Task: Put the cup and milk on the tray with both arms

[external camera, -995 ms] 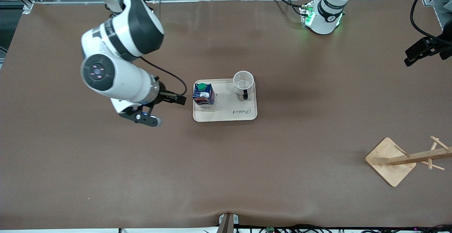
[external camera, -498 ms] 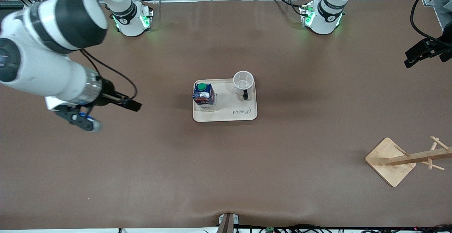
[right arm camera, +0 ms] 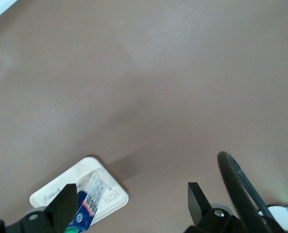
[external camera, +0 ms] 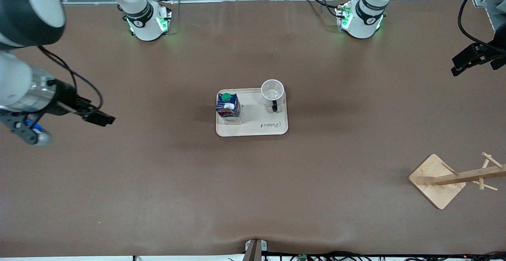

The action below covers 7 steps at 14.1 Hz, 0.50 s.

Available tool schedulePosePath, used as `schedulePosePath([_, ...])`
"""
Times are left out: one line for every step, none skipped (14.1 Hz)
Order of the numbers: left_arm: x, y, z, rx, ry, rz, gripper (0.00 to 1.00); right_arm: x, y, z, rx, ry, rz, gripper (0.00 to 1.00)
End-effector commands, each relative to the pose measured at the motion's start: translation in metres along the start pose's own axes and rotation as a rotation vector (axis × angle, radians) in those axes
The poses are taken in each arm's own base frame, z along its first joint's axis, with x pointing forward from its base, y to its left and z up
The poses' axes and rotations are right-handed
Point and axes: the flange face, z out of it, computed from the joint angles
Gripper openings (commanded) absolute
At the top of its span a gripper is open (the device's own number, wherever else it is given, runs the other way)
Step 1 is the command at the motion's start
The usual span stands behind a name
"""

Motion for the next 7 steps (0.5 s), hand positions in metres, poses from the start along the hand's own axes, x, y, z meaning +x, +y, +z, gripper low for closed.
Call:
schedulePosePath([-0.004, -0.001, -0.004, -0.024, 0.011, 0.024, 1.0, 0.025, 0.059, -0.021, -0.001, -0.008, -0.111, 1.0])
schedulePosePath([-0.004, -0.001, -0.004, -0.024, 0.011, 0.026, 1.0, 0.035, 0.087, -0.035, 0.017, 0.012, -0.119, 1.0])
schedulePosePath([-0.005, 0.0, -0.004, -0.024, 0.011, 0.027, 1.0, 0.043, 0.111, -0.041, 0.034, 0.005, -0.106, 1.0])
schedulePosePath([-0.006, 0.0, -0.004, -0.023, 0.005, 0.027, 1.0, 0.03, 0.113, -0.055, 0.048, 0.013, -0.127, 1.0])
schedulePosePath([-0.007, 0.0, -0.004, -0.023, 0.004, 0.027, 1.0, 0.018, 0.118, -0.06, 0.027, 0.026, -0.134, 1.0])
schedulePosePath([-0.007, -0.001, -0.003, -0.023, 0.003, 0.026, 1.0, -0.002, 0.125, -0.073, -0.013, 0.061, -0.143, 1.0])
schedulePosePath([-0.007, -0.001, -0.003, -0.023, 0.003, 0.026, 1.0, -0.023, 0.123, -0.075, -0.037, 0.076, -0.17, 1.0])
